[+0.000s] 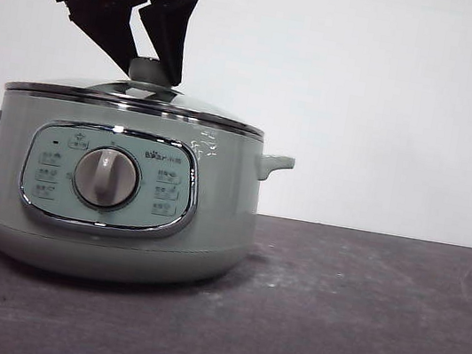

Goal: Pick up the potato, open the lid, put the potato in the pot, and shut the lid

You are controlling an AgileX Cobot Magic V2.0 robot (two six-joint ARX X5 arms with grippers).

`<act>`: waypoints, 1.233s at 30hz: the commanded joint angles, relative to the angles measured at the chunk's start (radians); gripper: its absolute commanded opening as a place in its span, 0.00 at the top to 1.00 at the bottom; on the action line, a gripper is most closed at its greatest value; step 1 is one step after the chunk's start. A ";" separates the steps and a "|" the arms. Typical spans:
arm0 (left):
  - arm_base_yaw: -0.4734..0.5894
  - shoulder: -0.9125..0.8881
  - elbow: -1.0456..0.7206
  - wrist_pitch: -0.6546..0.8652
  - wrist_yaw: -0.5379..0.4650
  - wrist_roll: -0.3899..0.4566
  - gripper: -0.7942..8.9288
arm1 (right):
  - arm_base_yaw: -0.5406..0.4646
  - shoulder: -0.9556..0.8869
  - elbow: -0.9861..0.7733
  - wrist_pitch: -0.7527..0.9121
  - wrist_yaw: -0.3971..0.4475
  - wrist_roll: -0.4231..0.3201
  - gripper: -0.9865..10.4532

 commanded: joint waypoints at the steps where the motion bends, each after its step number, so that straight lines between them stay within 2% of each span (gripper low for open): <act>1: -0.002 -0.009 0.006 -0.015 -0.002 0.011 0.93 | 0.000 0.002 0.000 0.006 0.003 0.010 0.45; 5: -0.002 -0.009 0.006 -0.011 -0.002 0.021 0.90 | 0.000 0.002 0.000 0.006 0.003 0.010 0.45; 7: -0.002 -0.009 0.006 -0.004 -0.002 0.021 0.75 | 0.000 0.002 0.000 0.006 0.003 0.010 0.45; 9: -0.002 -0.009 0.006 0.012 -0.003 0.021 0.56 | 0.000 0.002 0.000 0.005 0.002 0.010 0.45; 11: -0.001 -0.009 0.006 0.033 -0.009 0.021 0.49 | 0.000 0.002 0.000 0.003 0.002 0.010 0.45; 19: -0.003 -0.085 0.006 0.069 -0.026 0.024 0.50 | 0.000 0.004 -0.002 -0.059 -0.005 0.027 0.45; 25: -0.023 -0.237 0.006 -0.002 -0.018 0.025 0.50 | 0.000 -0.028 -0.085 -0.101 -0.005 0.067 0.46; 28: -0.037 -0.323 0.006 -0.040 -0.003 0.027 0.51 | 0.001 -0.078 -0.183 -0.061 -0.005 0.081 0.57; 29: -0.042 -0.348 0.006 -0.050 0.007 0.027 0.53 | 0.001 -0.097 -0.217 -0.045 -0.005 0.088 0.60; 30: -0.048 -0.378 0.006 -0.062 0.011 0.028 0.60 | 0.001 -0.120 -0.259 -0.024 -0.005 0.098 0.64; 33: -0.067 -0.445 0.006 -0.097 0.009 0.058 0.90 | 0.001 -0.190 -0.383 0.045 -0.003 0.111 0.76; 34: -0.074 -0.462 0.006 -0.107 0.006 0.062 0.93 | 0.001 -0.215 -0.425 0.069 -0.003 0.111 0.81; 36: -0.088 -0.492 0.006 -0.122 0.002 0.065 0.93 | 0.001 -0.257 -0.502 0.113 -0.001 0.111 0.92; 37: -0.097 -0.507 0.003 -0.124 -0.002 0.070 0.93 | 0.001 -0.280 -0.541 0.139 0.000 0.111 0.93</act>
